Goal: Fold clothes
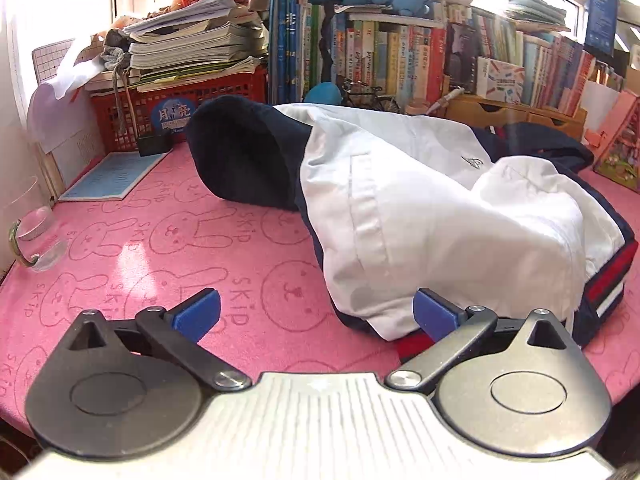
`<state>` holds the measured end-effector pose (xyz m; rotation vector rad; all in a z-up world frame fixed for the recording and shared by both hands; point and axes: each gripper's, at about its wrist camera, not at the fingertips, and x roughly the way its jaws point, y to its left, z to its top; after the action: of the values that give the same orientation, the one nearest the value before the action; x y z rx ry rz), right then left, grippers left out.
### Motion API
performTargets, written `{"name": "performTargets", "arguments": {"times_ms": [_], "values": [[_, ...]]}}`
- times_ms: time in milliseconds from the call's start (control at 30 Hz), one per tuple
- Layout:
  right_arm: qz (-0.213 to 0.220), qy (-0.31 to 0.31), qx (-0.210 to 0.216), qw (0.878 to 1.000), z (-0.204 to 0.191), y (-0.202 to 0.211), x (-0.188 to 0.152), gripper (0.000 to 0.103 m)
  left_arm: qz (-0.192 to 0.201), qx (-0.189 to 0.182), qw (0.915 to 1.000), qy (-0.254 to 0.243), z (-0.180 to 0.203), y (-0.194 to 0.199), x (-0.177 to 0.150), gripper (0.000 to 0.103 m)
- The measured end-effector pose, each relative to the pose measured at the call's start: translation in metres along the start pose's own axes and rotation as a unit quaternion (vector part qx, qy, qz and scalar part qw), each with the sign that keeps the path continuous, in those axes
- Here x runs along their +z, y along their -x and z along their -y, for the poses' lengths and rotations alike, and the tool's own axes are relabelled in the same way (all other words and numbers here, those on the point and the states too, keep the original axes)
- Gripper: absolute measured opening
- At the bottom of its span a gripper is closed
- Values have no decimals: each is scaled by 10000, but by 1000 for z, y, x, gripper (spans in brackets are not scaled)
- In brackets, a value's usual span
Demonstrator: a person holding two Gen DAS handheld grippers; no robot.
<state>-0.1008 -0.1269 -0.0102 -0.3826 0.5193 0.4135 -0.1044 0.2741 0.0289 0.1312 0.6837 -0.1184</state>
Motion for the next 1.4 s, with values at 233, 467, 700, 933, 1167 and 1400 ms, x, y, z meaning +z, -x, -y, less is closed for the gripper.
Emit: {"name": "performTargets", "arguments": {"times_ms": [233, 467, 700, 933, 1167, 1400], "values": [[441, 576, -904, 9933, -58, -25, 27, 103, -107, 152, 9938, -1093, 68, -14, -22, 103], [442, -1431, -764, 9858, -3, -47, 64, 103, 269, -327, 9910, -1268, 118, -32, -9, 103], [394, -2322, -492, 9706, 15, -39, 47, 103, 733, 174, 9906, -1143, 150, -54, 21, 103], [653, -688, -1689, 9811, -50, -13, 20, 103, 730, -394, 9959, 362, 117, -71, 61, 103], [808, 532, -2360, 9669, -106, -55, 39, 103, 616, -837, 9901, 941, 104, -76, 70, 103], [789, 358, -3002, 9499, -91, -84, 70, 103, 793, -1169, 9849, 1001, 102, -63, 87, 103]]}}
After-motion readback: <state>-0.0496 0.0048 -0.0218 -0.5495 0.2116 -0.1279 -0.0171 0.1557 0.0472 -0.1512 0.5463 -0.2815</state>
